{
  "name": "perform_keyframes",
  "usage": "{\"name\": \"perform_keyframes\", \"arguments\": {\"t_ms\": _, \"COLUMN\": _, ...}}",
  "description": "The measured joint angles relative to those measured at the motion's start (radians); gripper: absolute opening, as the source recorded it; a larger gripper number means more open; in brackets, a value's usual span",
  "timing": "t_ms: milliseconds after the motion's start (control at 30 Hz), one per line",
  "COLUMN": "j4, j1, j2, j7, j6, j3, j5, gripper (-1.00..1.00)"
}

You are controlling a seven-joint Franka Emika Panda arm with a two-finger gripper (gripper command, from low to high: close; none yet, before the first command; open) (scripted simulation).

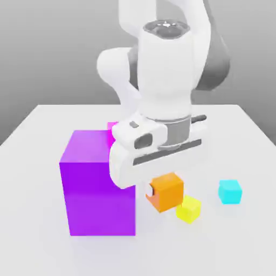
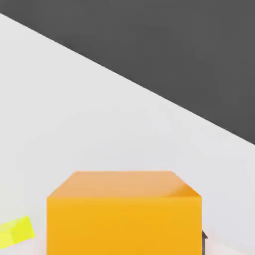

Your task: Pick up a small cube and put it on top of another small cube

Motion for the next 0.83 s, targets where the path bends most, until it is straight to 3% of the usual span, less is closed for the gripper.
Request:
{"name": "perform_keyframes", "arguments": {"t_ms": 567, "j4": -0.154, "j1": -0.194, "j2": -0.614, "j7": 0.167, "j6": -0.457, "j3": -0.015, "j5": -0.074, "gripper": -1.0}}
{"name": "perform_keyframes", "arguments": {"t_ms": 700, "j4": -0.26, "j1": -0.212, "j2": -0.613, "j7": 0.175, "j6": -0.35, "j3": -0.018, "j5": -0.083, "gripper": -1.0}}
{"name": "perform_keyframes", "arguments": {"t_ms": 733, "j4": -0.287, "j1": -0.214, "j2": -0.605, "j7": 0.174, "j6": -0.315, "j3": -0.019, "j5": -0.083, "gripper": 1.0}}
{"name": "perform_keyframes", "arguments": {"t_ms": 833, "j4": -0.287, "j1": -0.214, "j2": -0.605, "j7": 0.174, "j6": -0.315, "j3": -0.019, "j5": -0.083, "gripper": 1.0}}
